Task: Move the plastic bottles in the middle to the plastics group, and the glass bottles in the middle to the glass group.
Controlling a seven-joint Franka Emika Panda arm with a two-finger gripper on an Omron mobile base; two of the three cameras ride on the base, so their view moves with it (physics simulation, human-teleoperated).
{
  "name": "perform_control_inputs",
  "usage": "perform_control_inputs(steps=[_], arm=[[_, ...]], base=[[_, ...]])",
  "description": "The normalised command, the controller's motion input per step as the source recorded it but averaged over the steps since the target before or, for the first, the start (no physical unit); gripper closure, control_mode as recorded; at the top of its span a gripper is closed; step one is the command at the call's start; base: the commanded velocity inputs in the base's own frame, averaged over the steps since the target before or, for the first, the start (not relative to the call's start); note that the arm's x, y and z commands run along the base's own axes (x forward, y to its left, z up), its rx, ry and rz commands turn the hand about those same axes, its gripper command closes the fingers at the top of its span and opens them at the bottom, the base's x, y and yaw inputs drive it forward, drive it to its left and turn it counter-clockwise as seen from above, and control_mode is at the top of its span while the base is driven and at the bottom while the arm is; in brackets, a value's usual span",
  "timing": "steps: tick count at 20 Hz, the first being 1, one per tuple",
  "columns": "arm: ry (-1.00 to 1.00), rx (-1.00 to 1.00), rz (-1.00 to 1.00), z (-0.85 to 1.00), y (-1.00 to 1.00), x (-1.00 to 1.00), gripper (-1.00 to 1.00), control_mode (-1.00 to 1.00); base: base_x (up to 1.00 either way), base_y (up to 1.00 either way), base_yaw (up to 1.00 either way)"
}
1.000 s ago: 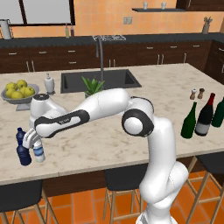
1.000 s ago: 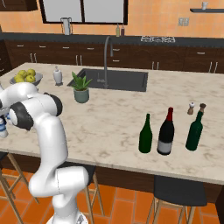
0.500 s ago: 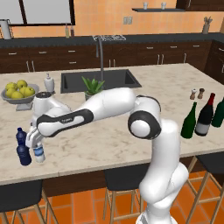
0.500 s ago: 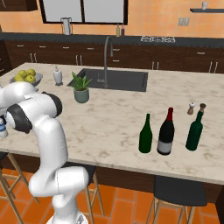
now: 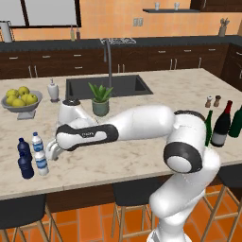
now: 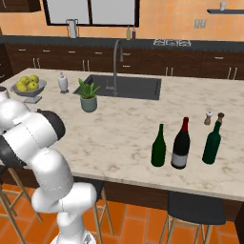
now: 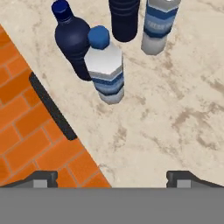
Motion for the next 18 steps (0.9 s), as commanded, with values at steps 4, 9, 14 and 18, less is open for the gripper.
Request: perform_control_inputs(steps=[4, 9, 14, 18], arm=[[0.00, 0.01, -0.10, 0.29, -0.83, -0.34, -1.00, -1.00], [0.01, 0.00, -0.09, 0.35, -0.83, -0.25, -1.00, -1.00], [0.06, 0.00, -0.10, 0.33, -0.88, -0.19, -1.00, -1.00], [0.10, 0.00, -0.15, 0.25, -0.95, -0.18, -1.00, -1.00]], base=[[0.00, 0.00, 0.00], [0.00, 0.00, 0.00], [0.00, 0.00, 0.00], [0.00, 0.00, 0.00]])
